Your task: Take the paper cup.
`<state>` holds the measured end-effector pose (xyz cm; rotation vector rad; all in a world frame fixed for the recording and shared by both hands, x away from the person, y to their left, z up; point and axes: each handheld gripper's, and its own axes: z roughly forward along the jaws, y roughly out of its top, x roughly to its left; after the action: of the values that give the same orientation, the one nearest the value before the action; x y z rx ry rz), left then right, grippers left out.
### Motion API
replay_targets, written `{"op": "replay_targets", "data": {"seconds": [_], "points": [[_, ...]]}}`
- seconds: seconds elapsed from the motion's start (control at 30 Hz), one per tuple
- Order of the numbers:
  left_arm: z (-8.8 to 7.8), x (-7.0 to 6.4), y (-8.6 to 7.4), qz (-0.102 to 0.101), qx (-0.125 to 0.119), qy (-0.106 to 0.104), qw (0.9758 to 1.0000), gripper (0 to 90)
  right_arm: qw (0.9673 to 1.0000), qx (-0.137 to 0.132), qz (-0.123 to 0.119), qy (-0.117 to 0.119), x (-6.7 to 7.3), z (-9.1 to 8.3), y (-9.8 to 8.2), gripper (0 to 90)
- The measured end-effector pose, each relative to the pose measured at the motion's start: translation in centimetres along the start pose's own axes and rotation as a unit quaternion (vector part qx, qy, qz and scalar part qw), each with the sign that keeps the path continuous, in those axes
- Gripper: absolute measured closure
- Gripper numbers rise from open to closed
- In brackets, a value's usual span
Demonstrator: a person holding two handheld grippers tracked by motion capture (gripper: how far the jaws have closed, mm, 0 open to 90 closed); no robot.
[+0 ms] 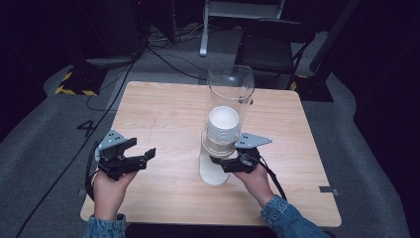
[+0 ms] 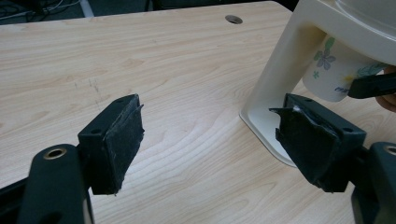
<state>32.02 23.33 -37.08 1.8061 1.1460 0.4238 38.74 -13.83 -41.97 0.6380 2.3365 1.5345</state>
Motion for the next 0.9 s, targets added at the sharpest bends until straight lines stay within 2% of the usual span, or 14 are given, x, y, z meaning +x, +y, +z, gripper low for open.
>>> {"op": "replay_targets", "data": {"seconds": [0.23,0.73,0.9], "points": [[-0.05,-0.04,0.02,0.000,-0.001,0.000,1.0000,22.6,1.0000,-0.001,0.000,-0.002,-0.03,-0.11,-0.17,31.1],[0.08,-0.16,0.08,0.000,0.002,-0.006,1.0000,22.6,1.0000,-0.007,-0.005,0.004,-0.16,-0.20,-0.60,31.8],[0.10,-0.19,0.12,0.001,0.001,-0.007,1.0000,22.6,1.0000,-0.005,0.001,0.007,-0.13,-0.27,-0.72,31.9]]}}
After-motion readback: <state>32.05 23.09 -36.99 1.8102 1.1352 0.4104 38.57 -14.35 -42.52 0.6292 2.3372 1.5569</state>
